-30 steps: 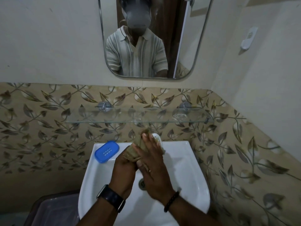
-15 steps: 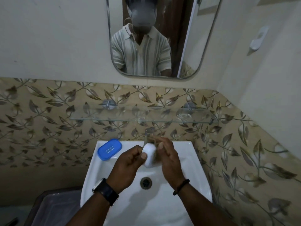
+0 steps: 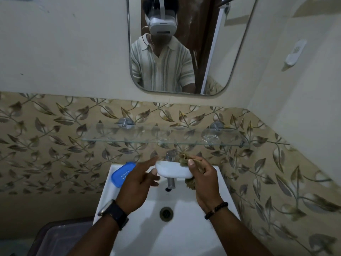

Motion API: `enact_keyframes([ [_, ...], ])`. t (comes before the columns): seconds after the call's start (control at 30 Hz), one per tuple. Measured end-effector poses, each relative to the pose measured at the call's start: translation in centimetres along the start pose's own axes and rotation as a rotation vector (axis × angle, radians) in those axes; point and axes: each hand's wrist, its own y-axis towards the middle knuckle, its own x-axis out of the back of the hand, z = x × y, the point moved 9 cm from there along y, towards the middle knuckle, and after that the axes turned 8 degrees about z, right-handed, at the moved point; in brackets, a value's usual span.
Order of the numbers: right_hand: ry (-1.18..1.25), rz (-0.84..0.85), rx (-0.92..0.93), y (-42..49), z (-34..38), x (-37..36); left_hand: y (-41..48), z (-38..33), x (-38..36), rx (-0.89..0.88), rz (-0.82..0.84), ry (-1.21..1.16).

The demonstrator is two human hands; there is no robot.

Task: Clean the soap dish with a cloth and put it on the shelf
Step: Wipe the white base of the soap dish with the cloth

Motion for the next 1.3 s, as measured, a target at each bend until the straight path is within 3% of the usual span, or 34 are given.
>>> enact_keyframes([
  [0.1, -0.282, 0.032, 0.238, -1.5, 2.0, -1.6, -0.4, 2.4, -2.2, 0.267, -0.010, -0.631],
  [0.17, -0.482, 0.084, 0.383, -2.7, 2.6, -3.0, -0.7, 2.8, -2.0, 0.306, -0.067, -0.723],
  [0.27, -0.551, 0.068, 0.414, -3.3, 2.2, -2.9, -1.1, 3.5, -1.6, 0.328, -0.106, -0.779],
  [0.47, -0.368, -0.085, 0.293, -2.9, 1.7, -0.7, -1.7, 4.1, -1.3, 0.314, -0.089, -0.845],
  [0.6, -0.596, -0.073, 0.258, -2.5, 0.7, 0.3, -2.0, 4.2, -0.1, 0.299, -0.080, -0.835],
  [0.77, -0.812, -0.087, -0.025, -1.4, -4.5, 3.9, -3.5, 5.4, -0.1, 0.331, -0.055, -0.807],
  [0.87, -0.778, -0.113, -0.269, -0.3, -7.4, 7.6, -4.5, 6.5, -0.9, 0.401, -0.028, -0.790],
  [0.97, -0.810, -0.145, -0.344, 1.8, -8.2, 10.3, -4.9, 7.1, -1.5, 0.440, -0.017, -0.791],
  [1.1, -0.853, -0.272, -0.308, 5.8, -6.9, 12.6, -4.2, 7.2, -1.4, 0.452, -0.042, -0.776],
  [1.2, -0.897, -0.320, -0.169, 8.5, -5.2, 12.6, -3.5, 7.3, -1.2, 0.452, -0.077, -0.764],
  [1.3, -0.973, -0.240, -0.025, 10.1, -5.7, 11.8, -3.1, 7.7, -1.4, 0.455, -0.103, -0.739],
])
